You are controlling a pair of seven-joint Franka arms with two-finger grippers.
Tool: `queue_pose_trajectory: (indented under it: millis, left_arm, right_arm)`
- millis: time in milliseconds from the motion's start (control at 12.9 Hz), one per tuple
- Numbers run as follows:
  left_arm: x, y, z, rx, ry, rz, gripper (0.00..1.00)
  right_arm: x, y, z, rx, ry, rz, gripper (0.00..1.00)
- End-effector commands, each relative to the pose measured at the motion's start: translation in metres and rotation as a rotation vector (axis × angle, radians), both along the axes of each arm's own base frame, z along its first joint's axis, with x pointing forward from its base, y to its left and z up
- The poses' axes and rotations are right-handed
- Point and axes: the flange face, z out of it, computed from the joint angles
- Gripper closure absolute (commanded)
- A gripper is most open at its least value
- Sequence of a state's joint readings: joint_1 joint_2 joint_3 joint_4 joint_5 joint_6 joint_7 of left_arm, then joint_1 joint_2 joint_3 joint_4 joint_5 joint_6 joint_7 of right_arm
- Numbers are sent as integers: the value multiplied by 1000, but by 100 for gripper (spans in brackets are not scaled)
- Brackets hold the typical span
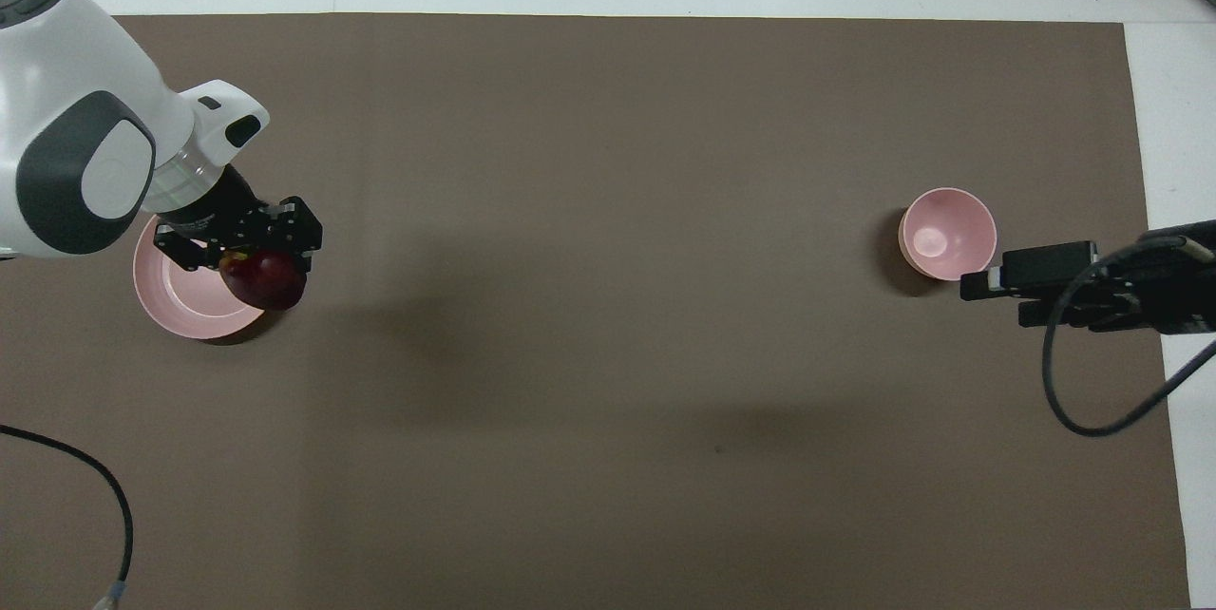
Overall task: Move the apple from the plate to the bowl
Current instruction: 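Lift the apple with the left gripper while the right gripper moves forward, then carry the apple with the left gripper while the right gripper reaches it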
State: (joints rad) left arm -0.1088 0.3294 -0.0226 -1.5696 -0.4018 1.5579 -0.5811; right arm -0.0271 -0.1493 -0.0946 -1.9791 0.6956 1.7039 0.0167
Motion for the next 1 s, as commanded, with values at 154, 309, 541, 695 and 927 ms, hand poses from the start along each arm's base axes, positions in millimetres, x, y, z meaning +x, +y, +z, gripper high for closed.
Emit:
queue_pose_trajectory:
  millis: [154,309,541,695,927]
  left_arm:
    - [16,-43,21,-175,96,369,100]
    - [17,-67,29,-272,139,456,100]
    - [3,-126,38,-340,170,438,100]
    - [-11,-162,47,-418,241,432,100]
    - [-33,-210,62,-534,326,408,100]
  right_arm:
    - [0,13,-12,246,8,-141,0]
    - [9,42,-9,300,26,-205,0]
    - [18,92,0,392,49,-310,0]
    - [21,125,2,396,44,-351,0]
    - [20,138,1,391,45,-356,0]
